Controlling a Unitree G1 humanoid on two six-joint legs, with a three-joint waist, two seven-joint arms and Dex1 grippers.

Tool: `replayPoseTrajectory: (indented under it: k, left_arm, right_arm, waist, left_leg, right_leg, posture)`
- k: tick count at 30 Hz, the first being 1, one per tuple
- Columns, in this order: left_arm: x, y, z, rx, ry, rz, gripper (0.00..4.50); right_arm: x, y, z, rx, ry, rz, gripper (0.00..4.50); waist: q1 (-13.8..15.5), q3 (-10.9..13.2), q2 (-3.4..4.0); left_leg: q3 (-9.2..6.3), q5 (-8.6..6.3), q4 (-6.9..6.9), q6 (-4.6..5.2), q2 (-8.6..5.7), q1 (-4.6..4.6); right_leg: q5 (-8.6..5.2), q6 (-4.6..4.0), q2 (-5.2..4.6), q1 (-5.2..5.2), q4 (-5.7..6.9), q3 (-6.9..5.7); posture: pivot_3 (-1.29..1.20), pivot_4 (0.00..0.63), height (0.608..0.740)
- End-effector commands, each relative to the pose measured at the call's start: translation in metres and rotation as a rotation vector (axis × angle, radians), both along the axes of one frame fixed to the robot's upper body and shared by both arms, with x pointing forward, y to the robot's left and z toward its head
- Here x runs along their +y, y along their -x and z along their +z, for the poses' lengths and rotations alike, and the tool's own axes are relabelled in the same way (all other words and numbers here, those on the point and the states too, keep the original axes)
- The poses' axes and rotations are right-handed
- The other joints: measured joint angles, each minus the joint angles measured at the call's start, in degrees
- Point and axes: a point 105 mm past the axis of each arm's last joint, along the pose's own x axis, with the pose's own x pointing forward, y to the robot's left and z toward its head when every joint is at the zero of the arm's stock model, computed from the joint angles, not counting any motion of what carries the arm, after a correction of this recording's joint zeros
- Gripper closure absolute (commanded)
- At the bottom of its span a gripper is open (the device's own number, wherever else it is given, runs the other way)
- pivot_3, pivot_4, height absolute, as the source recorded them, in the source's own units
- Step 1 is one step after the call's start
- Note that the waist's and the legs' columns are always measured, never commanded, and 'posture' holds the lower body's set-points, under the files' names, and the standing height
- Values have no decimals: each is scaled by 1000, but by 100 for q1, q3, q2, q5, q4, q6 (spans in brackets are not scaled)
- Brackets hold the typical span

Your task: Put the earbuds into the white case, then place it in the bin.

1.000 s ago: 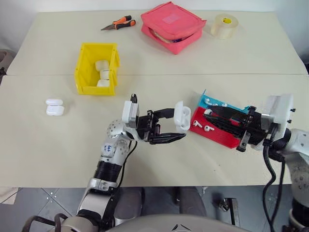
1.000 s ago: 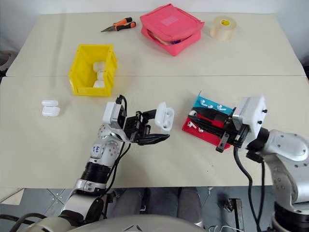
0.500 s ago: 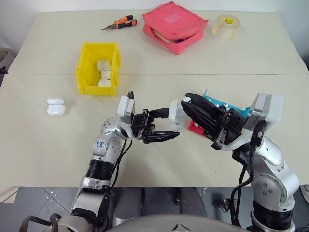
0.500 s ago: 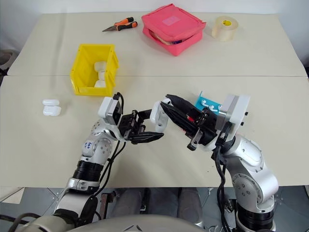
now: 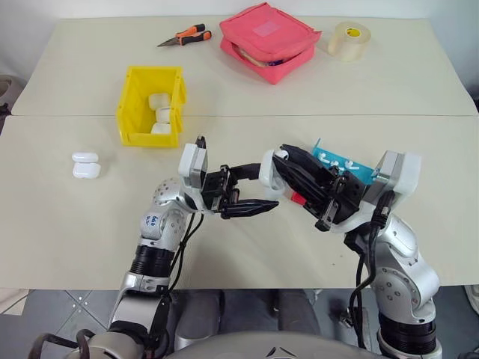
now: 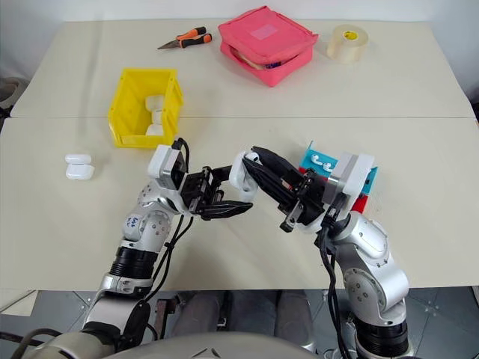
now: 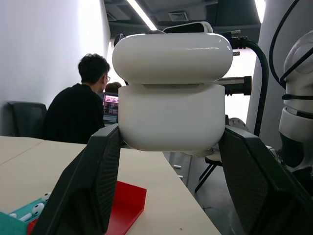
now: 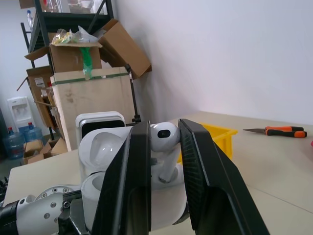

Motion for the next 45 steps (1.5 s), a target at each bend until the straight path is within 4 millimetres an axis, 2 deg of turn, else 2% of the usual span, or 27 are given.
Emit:
replayPoseTrajectory:
  k: [1, 14, 26, 27, 28, 33, 36, 39, 45]
  left_arm:
    - [-5, 4, 16, -65, 43, -24, 1800]
    - [-11, 0, 21, -84, 75, -8, 1800]
    - [-13, -3, 21, -95, 95, 3, 1800]
    - [-12, -3, 20, -95, 95, 4, 1800]
    - [-12, -3, 20, -96, 94, 5, 1800]
    - [-1, -8, 7, -102, 52, 44, 1800]
    - [4, -9, 1, -102, 36, 58, 1800]
    - [7, -9, -5, -111, 25, 70, 1800]
    - [7, -6, -8, -145, 24, 88, 1800]
  right_arm:
    - [0, -2, -4, 16, 3, -6, 4025]
    - [0, 0, -7, 68, 10, 64, 4025]
    - [-5, 1, 2, 55, 18, 81, 218]
    - [-6, 1, 3, 51, 24, 78, 35]
    - [-8, 2, 4, 45, 33, 70, 35]
    - [-50, 14, 10, 6, 149, -64, 35]
    - [-72, 17, 7, 7, 221, -149, 35]
    - [-108, 22, -17, 60, 398, -254, 35]
    - [-177, 37, -58, 215, 574, -408, 35]
  waist:
    - [0, 0, 0]
    - [1, 0, 0]
    - [6, 0, 0]
    - [8, 0, 0]
    - [11, 0, 0]
    - [38, 1, -2]
    - [27, 1, -2]
    - [40, 1, -2]
    - [38, 2, -3]
  left_leg:
    - [0, 0, 0, 0, 0, 0]
    - [1, 0, 0, 0, 0, 0]
    - [2, 0, 0, 0, 0, -1]
    - [2, 0, 0, 0, 0, -1]
    - [2, 0, 0, 0, 0, -1]
    - [-1, -2, -1, 4, -3, -6]
    - [5, -3, -2, 6, -2, -4]
    - [9, -3, -6, 6, 0, -2]
    - [14, -3, -3, 12, -2, 1]
  right_leg:
    - [0, 0, 0, 0, 0, 0]
    - [0, 0, 0, 0, -1, 0]
    - [0, 0, -1, 0, -2, 1]
    - [0, 0, 0, 0, -2, 0]
    - [0, 0, 0, 0, -2, 0]
    - [0, 0, -2, 1, -9, -2]
    - [0, 0, -2, 2, -9, -1]
    - [0, 1, -1, 2, -9, 0]
    - [2, 4, -2, 10, -13, 5]
  posture:
    - [0, 150, 740]
    - [0, 150, 740]
    - [0, 150, 740]
    - [0, 150, 740]
    - [0, 150, 740]
    - [0, 150, 740]
    - [0, 150, 740]
    - [0, 150, 740]
    - [0, 150, 740]
